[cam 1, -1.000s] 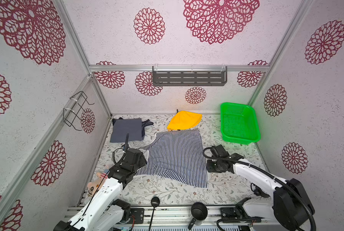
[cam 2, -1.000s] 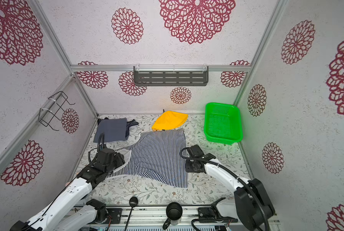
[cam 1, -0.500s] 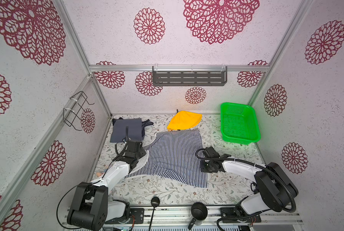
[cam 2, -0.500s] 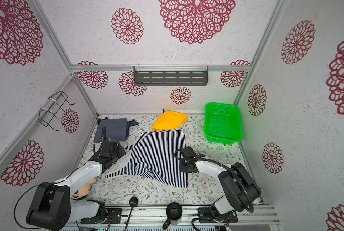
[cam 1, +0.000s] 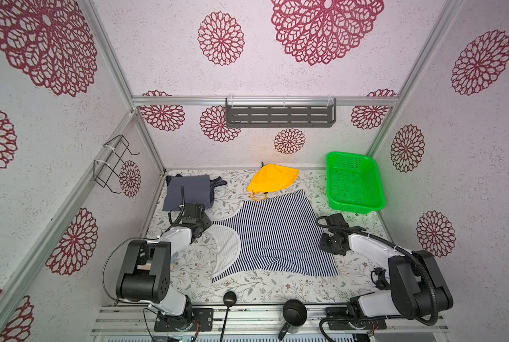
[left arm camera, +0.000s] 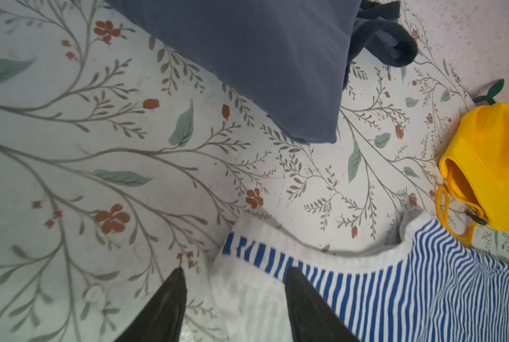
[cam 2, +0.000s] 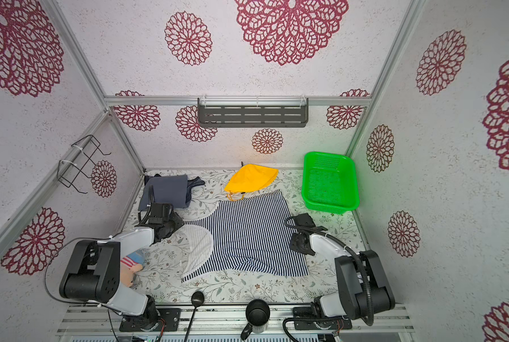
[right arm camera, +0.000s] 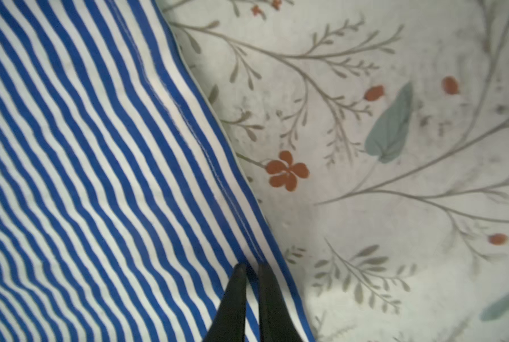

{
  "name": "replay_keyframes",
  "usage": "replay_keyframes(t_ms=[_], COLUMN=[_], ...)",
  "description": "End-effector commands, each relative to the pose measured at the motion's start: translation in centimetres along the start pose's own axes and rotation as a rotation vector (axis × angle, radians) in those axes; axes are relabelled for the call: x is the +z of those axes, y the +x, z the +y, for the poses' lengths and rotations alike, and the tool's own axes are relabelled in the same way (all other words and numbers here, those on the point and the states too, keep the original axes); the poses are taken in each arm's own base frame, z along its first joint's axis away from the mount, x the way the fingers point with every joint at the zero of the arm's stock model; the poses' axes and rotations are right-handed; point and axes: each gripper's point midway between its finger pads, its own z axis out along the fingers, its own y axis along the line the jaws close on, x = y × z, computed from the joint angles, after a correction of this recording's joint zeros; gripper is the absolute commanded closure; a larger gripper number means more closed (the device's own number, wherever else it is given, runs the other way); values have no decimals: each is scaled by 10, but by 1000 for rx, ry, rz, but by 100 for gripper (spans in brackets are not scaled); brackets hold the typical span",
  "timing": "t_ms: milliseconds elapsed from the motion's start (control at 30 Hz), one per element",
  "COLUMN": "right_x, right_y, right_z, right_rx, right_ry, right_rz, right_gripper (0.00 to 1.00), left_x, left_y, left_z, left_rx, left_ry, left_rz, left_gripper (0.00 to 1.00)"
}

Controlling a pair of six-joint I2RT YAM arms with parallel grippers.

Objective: Fold and stack tank tops
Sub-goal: Smooth out the tank top at the center of the table.

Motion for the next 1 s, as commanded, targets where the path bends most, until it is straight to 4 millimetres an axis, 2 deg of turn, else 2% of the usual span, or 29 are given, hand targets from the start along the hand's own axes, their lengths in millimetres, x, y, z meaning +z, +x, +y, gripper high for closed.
replay_keyframes(t_ms=[0,67,167,300,433,500,567,633,700,733,933,967], right_x=[-29,-40,-48,-50,-47,-44,-41,-36,-32,-30,-10,-6], right_y=[-4,-2,4,4,5,7,10,16,21,23,44,47], right_z=[11,25,42,51,50,50,48,45,42,39,17,14], right_rx=[-97,-141,-199,-192,-200,-189,-162,-135,-122,-115,-66,-56], right_ry=[-41,-77,-107,-149,-144,-146,-153,-154,-151,-143,-76,-68], right_rz=[3,3,7,-11,-3,-2,-7,-4,2,6,54,62], right_gripper=[80,77,75,75,76,77,78,79,80,80,83,86], left_x=[7,10,12,14,15,21,30,39,45,47,49,50], left_y=[-11,-7,16,43,49,51,50,48,42,39,10,4], left_z=[-20,-30,-38,-21,-13,-9,-2,5,10,11,10,10], left_rx=[-28,-33,15,54,41,13,-39,-88,-108,-116,-113,-112], left_ry=[65,91,61,-28,-49,-45,-42,-44,-66,-71,-96,-99], left_rz=[1,29,92,148,155,154,155,161,140,136,74,66], left_gripper=[42,42,41,38,38,44,56,78,95,100,100,100])
